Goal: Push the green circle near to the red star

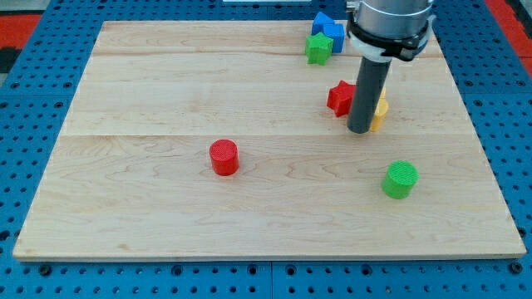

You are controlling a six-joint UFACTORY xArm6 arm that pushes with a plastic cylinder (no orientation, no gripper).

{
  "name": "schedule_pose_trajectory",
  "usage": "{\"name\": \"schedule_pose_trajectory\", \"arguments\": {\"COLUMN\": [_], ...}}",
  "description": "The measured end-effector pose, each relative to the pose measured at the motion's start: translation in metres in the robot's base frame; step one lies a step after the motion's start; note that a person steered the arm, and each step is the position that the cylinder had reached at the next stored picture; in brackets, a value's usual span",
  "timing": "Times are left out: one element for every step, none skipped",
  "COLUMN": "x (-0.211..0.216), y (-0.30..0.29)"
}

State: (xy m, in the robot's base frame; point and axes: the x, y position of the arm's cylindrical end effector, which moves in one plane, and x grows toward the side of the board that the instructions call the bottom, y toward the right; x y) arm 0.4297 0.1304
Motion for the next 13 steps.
{"name": "schedule_pose_trajectory", "arguments": {"x": [0.019, 0.046, 0.164, 0.189, 0.184, 0.157, 0.124, 0.100, 0.095, 0.092, 0.069, 0.048, 0.029], "y": [0.086, 0.138, 0.096, 0.067, 0.058, 0.056, 0.058, 0.042, 0.003, -0.013, -0.025, -0.016, -0.013]}}
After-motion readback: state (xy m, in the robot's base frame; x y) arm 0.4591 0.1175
